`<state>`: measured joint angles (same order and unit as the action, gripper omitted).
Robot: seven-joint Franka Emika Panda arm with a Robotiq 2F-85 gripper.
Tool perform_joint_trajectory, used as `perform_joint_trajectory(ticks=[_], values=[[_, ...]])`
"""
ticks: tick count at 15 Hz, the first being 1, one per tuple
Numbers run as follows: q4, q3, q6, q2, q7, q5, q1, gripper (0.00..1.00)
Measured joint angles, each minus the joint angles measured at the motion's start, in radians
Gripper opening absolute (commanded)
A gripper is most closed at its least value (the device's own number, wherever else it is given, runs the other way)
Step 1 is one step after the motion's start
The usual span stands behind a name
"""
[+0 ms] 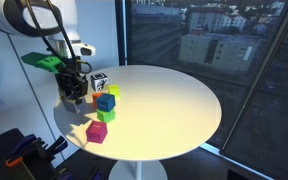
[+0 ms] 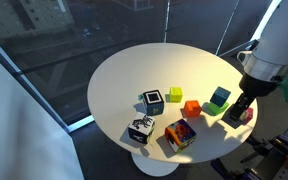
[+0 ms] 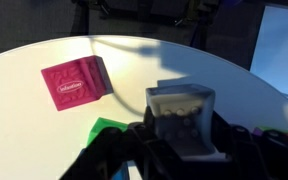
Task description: Pick up the gray block and put it on the blue block
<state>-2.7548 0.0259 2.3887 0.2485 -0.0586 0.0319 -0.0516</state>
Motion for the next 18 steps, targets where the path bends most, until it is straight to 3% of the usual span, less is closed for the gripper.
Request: perform_joint_trajectory(ticks=[18], values=[[0.119,-0.006,-0.098,0.042,0.141,-0.005,0.075,0.28]])
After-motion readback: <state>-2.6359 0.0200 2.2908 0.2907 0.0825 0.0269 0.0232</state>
